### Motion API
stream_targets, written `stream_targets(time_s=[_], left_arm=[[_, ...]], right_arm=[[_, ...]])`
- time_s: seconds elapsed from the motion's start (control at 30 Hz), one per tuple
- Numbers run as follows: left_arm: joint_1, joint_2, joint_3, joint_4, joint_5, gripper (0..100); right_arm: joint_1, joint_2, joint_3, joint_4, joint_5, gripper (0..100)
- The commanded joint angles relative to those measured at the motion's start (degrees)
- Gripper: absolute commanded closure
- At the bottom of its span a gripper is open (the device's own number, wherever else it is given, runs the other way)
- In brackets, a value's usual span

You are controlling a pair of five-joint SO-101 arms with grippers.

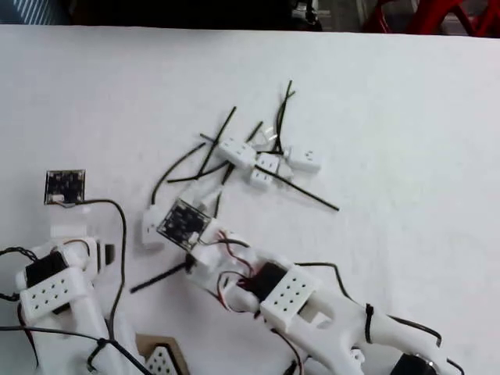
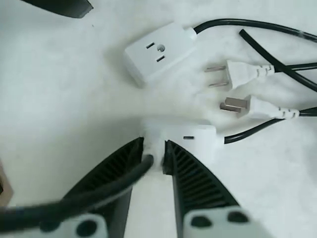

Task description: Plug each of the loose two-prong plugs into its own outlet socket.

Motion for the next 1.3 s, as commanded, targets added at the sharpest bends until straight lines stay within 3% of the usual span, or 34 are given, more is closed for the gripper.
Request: stream_targets(time_s=[0.0,0.2,0.43,0.63,1.27], left_arm=[[-0.1,-1.0,-0.3,-1.1,0.3,75],[0.0,-1.0,-0.3,-1.1,0.3,75],[0.0,-1.0,0.0,-1.1,0.2,75],[0.0,-1.0,0.0,-1.1,0.2,75],[0.0,-1.0,0.0,-1.1,0.3,75]], right_arm=[[0.8,-0.2,0.2,2.5,0.3,98.1],[0.8,1.3,-0.3,1.9,0.3,98.1],[0.8,-1.2,-1.1,-6.8,-4.8,98.2],[0.8,-6.4,-0.4,-5.6,-4.9,98.2],[0.6,-2.2,-3.0,-2.5,-4.5,98.2]])
